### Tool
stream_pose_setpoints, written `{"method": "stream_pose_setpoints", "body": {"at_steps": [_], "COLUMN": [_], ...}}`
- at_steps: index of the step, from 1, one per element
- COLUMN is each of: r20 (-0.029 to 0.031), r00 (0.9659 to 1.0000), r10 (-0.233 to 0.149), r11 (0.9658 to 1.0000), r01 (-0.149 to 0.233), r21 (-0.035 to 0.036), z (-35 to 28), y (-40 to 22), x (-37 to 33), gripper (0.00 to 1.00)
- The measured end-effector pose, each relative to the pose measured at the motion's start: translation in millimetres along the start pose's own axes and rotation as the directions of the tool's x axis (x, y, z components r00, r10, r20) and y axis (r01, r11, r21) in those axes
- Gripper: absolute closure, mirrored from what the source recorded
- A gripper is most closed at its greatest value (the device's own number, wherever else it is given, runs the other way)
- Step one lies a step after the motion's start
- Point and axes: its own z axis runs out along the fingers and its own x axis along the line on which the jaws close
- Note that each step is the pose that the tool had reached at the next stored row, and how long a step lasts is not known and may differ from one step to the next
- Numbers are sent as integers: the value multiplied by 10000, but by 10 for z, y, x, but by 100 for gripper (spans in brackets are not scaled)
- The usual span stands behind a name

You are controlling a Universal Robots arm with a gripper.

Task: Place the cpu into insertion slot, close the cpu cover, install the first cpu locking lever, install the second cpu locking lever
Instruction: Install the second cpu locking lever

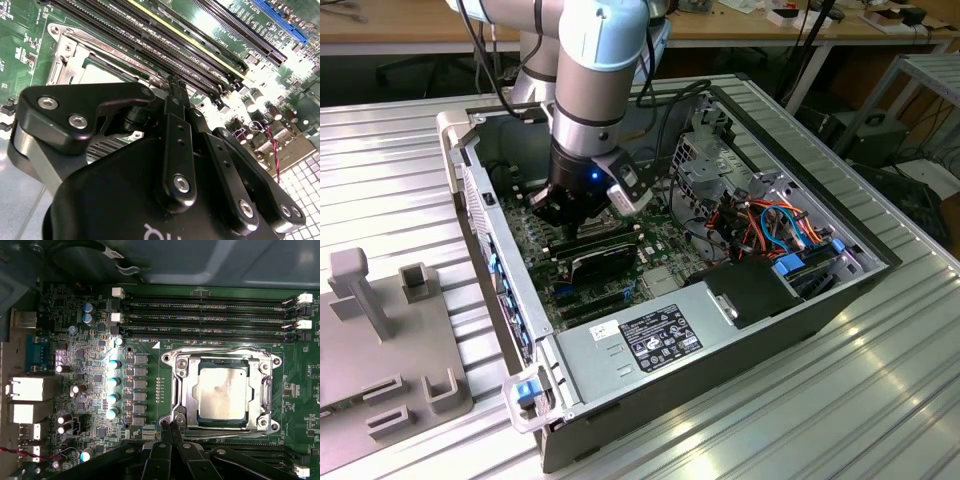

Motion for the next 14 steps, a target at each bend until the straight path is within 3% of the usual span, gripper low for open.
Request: {"method": "stream_pose_setpoints", "body": {"at_steps": [8,11,14], "r20": [2,3,-3], "r00": [10000,10000,10000], "r10": [-3,-6,-7], "r11": [10000,9997,9995], "r01": [3,6,7], "r21": [-70,-232,-322], "z": [25,69,81], "y": [14,33,30], "x": [-1,-1,3], "gripper": [89,89,89]}}
